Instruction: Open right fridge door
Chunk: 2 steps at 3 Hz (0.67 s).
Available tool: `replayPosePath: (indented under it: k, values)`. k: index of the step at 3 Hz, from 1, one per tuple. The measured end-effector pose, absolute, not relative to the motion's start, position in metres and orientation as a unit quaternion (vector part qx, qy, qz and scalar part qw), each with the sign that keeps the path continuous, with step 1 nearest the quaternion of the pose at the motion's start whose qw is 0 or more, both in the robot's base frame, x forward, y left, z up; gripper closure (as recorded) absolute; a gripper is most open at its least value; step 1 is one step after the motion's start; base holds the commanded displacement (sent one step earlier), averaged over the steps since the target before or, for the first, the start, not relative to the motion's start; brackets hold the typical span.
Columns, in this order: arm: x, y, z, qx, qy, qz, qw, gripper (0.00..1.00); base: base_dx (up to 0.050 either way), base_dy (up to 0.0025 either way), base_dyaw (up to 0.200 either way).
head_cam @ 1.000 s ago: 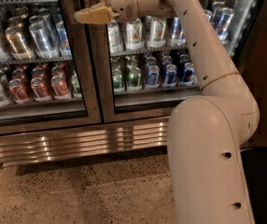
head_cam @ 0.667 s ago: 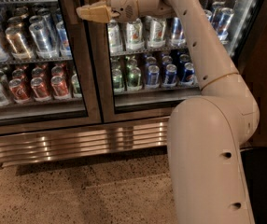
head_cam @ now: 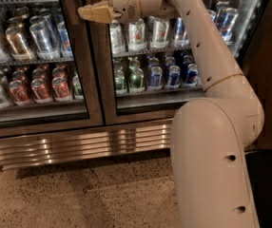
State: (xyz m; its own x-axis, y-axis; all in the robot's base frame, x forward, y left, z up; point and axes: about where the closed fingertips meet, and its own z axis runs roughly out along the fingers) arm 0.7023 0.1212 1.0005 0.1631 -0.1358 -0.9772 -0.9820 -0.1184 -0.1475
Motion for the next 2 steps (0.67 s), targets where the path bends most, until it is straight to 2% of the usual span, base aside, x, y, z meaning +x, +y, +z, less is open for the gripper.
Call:
replayPosePath:
  k: [2]
  values:
    - [0.7023, 0.1213, 1.0005, -0.599, 0.467, 0.448, 0.472, 0.57, 0.0, 0.0, 0.0]
